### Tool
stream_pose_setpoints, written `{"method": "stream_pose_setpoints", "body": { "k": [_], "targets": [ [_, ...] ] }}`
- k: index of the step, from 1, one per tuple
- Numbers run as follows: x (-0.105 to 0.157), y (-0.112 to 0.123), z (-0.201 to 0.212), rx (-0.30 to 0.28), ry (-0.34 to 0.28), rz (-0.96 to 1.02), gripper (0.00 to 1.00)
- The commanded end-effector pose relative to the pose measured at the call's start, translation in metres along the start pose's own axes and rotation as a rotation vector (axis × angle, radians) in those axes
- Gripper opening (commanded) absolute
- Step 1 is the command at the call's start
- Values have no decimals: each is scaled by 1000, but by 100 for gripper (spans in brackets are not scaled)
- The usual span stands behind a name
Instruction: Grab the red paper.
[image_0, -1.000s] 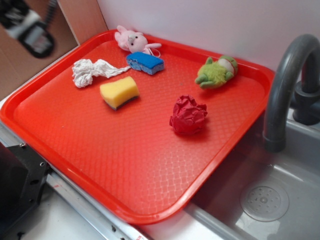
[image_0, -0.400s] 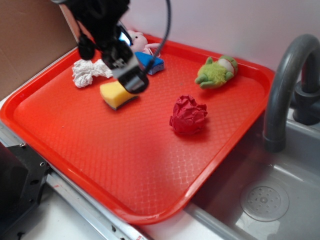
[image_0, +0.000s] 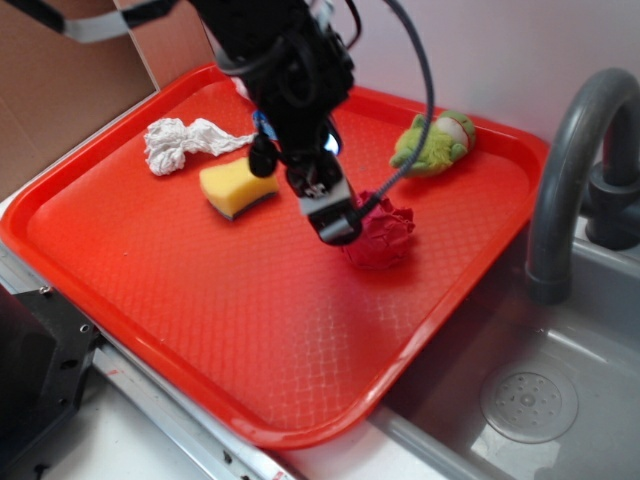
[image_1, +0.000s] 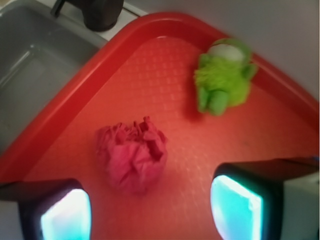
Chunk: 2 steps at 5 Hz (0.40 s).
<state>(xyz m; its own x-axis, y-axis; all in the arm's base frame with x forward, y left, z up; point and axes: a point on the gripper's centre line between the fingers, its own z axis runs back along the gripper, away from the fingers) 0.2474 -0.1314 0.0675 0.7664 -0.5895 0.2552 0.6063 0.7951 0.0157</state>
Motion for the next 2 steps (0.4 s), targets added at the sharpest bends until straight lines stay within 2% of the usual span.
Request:
{"method": "stream_pose_setpoints", "body": {
  "k": [1,2],
  "targets": [
    [16,6,-24,-96,-47,-57,100],
    [14,0,-38,-174,-57,-91,100]
  ]
}}
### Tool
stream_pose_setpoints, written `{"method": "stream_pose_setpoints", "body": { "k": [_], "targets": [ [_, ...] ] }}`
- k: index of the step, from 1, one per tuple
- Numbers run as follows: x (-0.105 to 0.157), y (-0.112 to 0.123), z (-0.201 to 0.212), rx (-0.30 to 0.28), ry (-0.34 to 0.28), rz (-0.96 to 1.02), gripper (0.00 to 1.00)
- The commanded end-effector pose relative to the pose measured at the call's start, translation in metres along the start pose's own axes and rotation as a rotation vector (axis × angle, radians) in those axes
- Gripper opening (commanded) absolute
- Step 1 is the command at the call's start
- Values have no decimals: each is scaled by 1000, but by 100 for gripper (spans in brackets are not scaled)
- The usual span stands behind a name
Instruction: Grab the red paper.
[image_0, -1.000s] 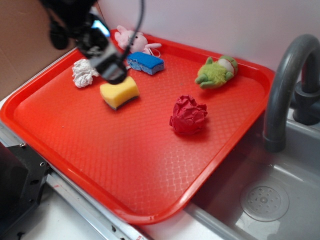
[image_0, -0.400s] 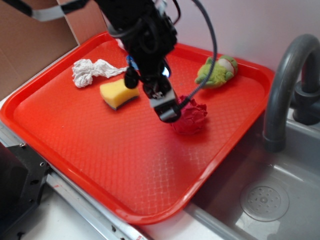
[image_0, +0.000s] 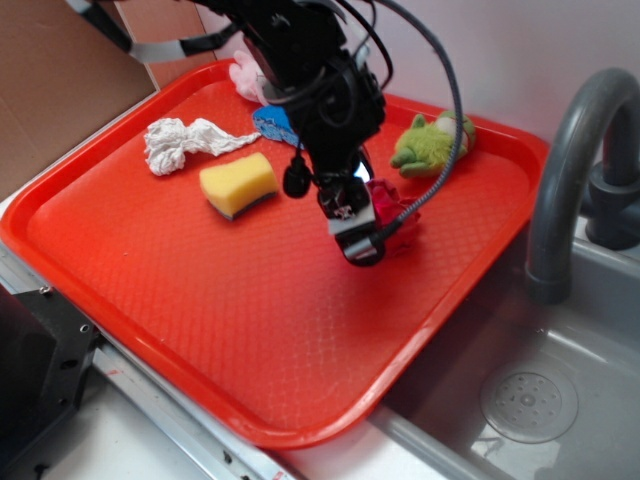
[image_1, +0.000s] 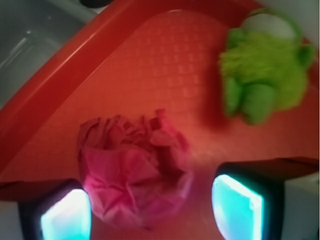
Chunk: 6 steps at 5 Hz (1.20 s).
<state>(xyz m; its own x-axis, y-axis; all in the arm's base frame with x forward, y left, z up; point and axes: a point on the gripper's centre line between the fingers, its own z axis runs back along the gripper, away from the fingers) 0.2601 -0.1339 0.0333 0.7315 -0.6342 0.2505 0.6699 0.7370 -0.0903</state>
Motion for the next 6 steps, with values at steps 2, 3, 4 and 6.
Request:
{"method": "stream_pose_setpoints", "body": {
  "k": [2,3,4,6],
  "targets": [
    [19,2,-21,-86,-61,-67,100],
    [19,4,-26,-70,-37,-83,0],
    [16,0,-16,-40,-28,-61,0],
    [1,-16,73,28,66,264,0]
  ]
}}
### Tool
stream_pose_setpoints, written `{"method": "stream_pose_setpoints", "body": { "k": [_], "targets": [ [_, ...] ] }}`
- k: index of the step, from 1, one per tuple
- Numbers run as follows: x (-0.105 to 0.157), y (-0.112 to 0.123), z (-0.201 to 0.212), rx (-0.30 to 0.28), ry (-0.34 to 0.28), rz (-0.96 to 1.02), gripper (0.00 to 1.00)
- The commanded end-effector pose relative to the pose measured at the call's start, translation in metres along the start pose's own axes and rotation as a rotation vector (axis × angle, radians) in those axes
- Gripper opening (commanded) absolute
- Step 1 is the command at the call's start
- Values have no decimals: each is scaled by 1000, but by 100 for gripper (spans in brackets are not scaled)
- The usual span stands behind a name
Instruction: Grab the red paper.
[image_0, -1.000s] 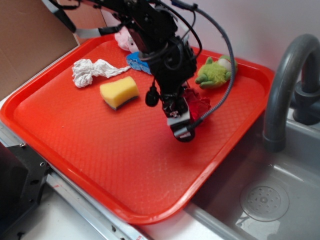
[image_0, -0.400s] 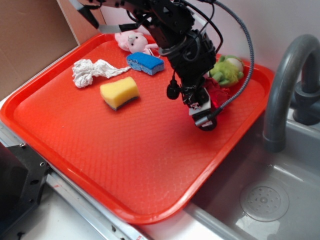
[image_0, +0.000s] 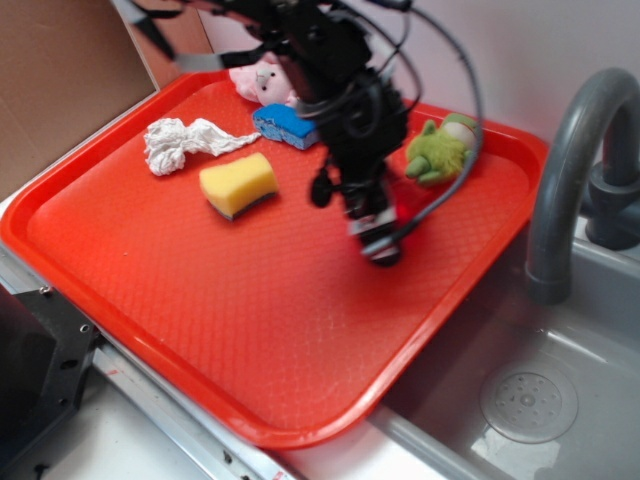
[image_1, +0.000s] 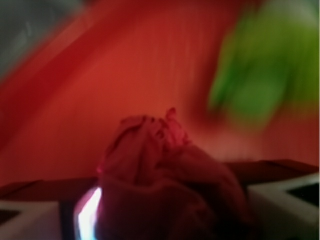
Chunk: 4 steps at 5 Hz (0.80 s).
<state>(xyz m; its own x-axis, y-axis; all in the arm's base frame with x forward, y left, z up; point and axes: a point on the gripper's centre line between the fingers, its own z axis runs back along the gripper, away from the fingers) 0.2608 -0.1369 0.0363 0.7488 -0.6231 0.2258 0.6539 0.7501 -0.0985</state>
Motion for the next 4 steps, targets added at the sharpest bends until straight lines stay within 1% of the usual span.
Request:
{"method": "stream_pose_setpoints", "body": {
  "k": [1,2,3,4],
  "targets": [
    [-25,-20,117,10,65,490,0],
    [-45,-28,152,27,84,616,0],
    [-74,-41,184,162,125,807,0],
    [-82,-43,188,149,148,844,0]
  ]
}}
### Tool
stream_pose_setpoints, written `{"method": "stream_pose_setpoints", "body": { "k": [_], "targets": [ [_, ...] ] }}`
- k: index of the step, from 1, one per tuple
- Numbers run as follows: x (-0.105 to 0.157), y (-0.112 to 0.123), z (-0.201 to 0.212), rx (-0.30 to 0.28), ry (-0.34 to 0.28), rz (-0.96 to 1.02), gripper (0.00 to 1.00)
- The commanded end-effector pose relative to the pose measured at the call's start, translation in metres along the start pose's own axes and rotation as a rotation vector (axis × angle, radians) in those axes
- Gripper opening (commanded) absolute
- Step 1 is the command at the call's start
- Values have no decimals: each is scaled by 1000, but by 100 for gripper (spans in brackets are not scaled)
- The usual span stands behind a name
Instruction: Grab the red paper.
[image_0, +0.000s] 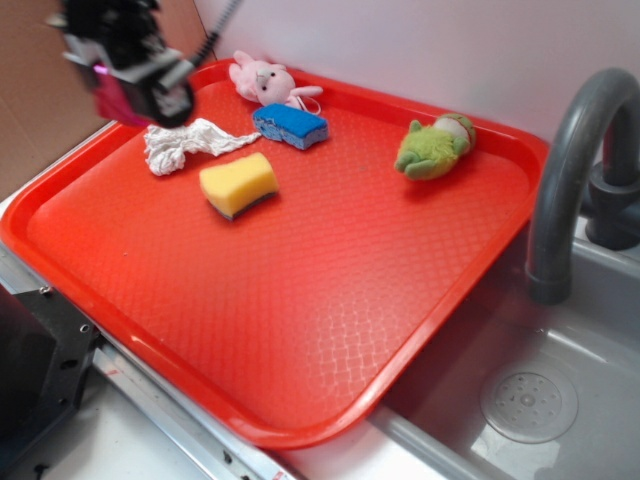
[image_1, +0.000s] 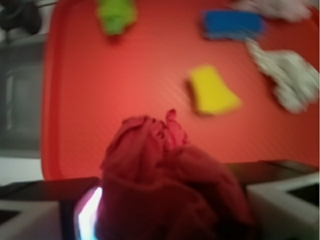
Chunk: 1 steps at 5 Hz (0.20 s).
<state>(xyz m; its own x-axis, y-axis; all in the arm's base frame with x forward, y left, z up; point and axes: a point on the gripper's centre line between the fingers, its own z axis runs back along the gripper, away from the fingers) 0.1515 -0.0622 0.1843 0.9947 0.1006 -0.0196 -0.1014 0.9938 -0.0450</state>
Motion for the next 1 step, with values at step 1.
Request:
{"method": "stream_pose_setpoints", "body": {
  "k": [1],
  "targets": [
    [10,-13,3,40,43,-9,0]
  ]
}}
